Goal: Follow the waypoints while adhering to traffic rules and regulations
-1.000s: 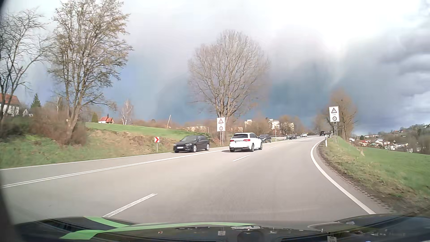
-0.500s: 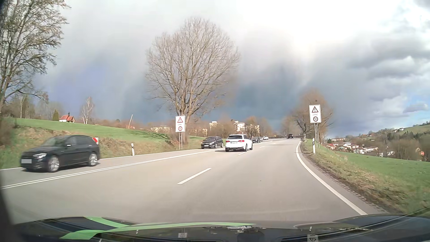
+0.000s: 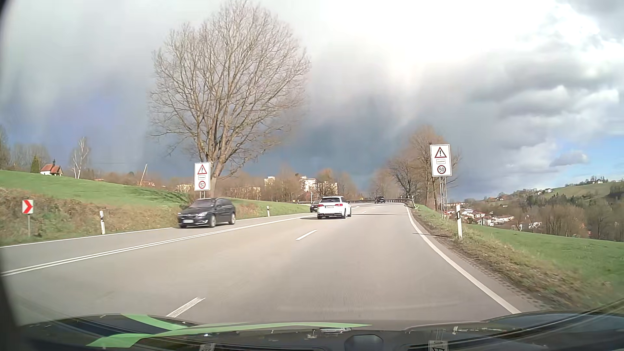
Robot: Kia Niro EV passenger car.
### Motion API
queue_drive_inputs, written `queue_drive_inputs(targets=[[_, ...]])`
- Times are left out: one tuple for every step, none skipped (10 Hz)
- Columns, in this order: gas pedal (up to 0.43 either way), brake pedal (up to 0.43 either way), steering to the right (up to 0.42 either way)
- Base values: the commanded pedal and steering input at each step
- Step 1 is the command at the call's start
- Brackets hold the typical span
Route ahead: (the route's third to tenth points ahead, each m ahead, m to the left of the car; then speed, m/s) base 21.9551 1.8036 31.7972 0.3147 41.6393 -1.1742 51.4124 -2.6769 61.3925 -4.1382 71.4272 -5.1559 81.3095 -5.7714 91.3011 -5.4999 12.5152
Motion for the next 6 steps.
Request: queue_drive_inputs(targets=[[0.169, 0.000, 0.036], [0.169, 0.000, 0.027], [0.169, 0.000, 0.021], [0.169, 0.000, 0.018], [0.169, 0.000, 0.018], [0.169, 0.000, 0.018]])
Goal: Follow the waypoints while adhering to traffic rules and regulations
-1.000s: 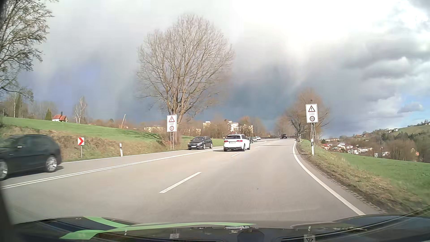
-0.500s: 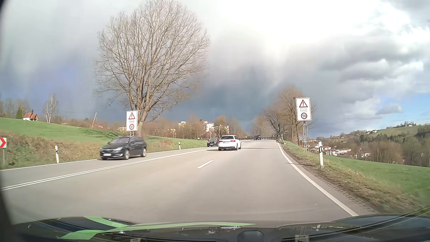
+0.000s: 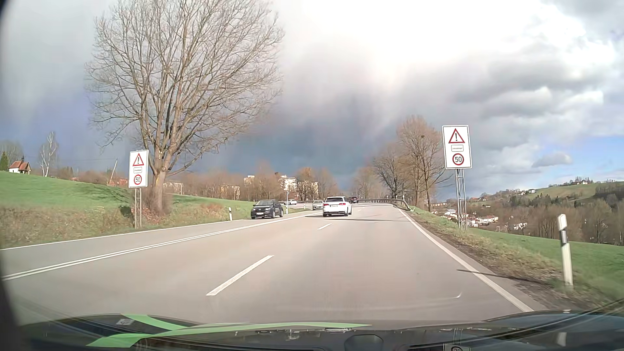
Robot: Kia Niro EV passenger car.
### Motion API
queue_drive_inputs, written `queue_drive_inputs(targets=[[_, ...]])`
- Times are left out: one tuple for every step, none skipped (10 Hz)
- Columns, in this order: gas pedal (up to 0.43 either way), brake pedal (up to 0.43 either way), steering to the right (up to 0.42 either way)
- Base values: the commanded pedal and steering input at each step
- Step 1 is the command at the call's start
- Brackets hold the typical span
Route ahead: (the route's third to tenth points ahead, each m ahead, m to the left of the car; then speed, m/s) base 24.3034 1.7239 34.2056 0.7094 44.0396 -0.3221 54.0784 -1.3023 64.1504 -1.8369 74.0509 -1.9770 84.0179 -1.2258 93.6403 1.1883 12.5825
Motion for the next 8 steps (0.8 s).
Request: queue_drive_inputs(targets=[[0.169, 0.000, 0.018], [0.169, 0.000, 0.019], [0.169, 0.000, 0.020], [0.169, 0.000, 0.024], [0.169, 0.000, 0.029], [0.169, 0.000, 0.033], [0.169, 0.000, 0.033], [0.169, 0.000, 0.033]])
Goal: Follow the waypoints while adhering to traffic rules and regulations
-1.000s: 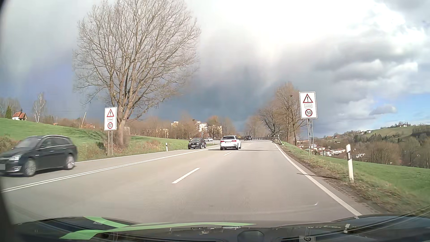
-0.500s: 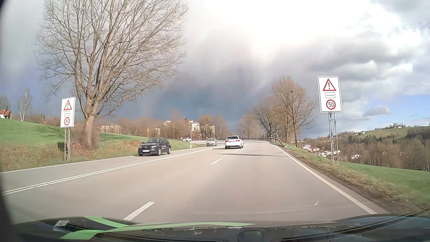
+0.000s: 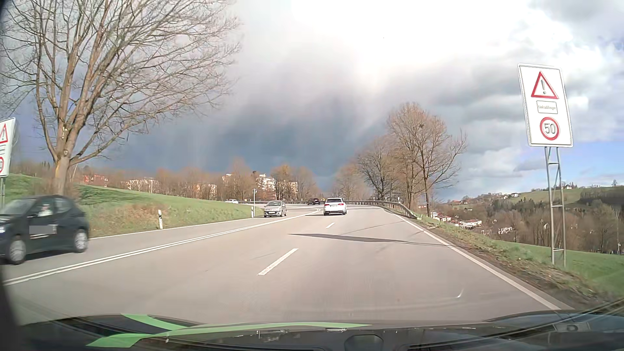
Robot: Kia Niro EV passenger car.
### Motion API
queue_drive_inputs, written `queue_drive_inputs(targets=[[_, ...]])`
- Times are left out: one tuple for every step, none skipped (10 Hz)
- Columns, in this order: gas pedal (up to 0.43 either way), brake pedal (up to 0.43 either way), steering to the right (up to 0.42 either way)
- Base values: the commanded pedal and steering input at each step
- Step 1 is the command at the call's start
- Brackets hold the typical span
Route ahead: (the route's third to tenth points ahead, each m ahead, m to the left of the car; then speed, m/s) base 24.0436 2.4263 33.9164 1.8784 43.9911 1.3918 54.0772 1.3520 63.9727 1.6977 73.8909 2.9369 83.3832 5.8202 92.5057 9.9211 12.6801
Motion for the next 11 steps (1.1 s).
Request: queue_drive_inputs(targets=[[0.169, 0.000, 0.033], [0.169, 0.000, 0.031], [0.177, 0.000, 0.026], [0.177, 0.000, 0.020], [0.177, 0.000, 0.016], [0.189, 0.000, 0.014], [0.189, 0.000, 0.014], [0.189, 0.000, 0.014], [0.189, 0.000, 0.014], [0.189, 0.000, 0.013], [0.189, 0.000, 0.013]])
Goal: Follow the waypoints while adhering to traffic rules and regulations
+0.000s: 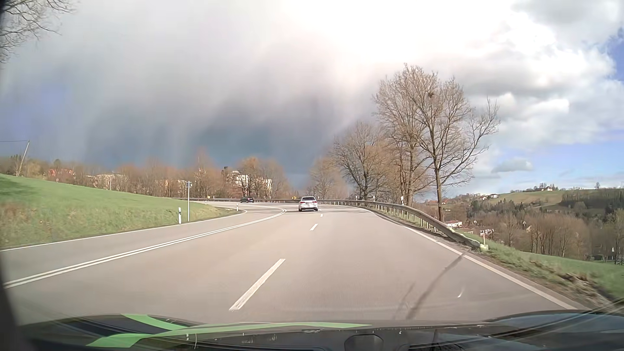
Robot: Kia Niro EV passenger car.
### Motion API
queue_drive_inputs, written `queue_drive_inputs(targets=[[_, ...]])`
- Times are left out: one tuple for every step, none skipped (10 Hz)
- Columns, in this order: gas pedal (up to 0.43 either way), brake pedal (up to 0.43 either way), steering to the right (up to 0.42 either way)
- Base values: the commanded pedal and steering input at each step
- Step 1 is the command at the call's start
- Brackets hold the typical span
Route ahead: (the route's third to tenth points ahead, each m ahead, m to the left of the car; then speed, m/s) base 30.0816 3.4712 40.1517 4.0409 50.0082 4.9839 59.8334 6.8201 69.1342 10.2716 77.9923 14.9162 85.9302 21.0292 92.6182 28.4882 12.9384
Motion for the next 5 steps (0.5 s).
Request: queue_drive_inputs(targets=[[0.189, 0.000, 0.011], [0.189, 0.000, 0.010], [0.189, 0.000, 0.010], [0.189, 0.000, 0.009], [0.189, 0.000, 0.008]])
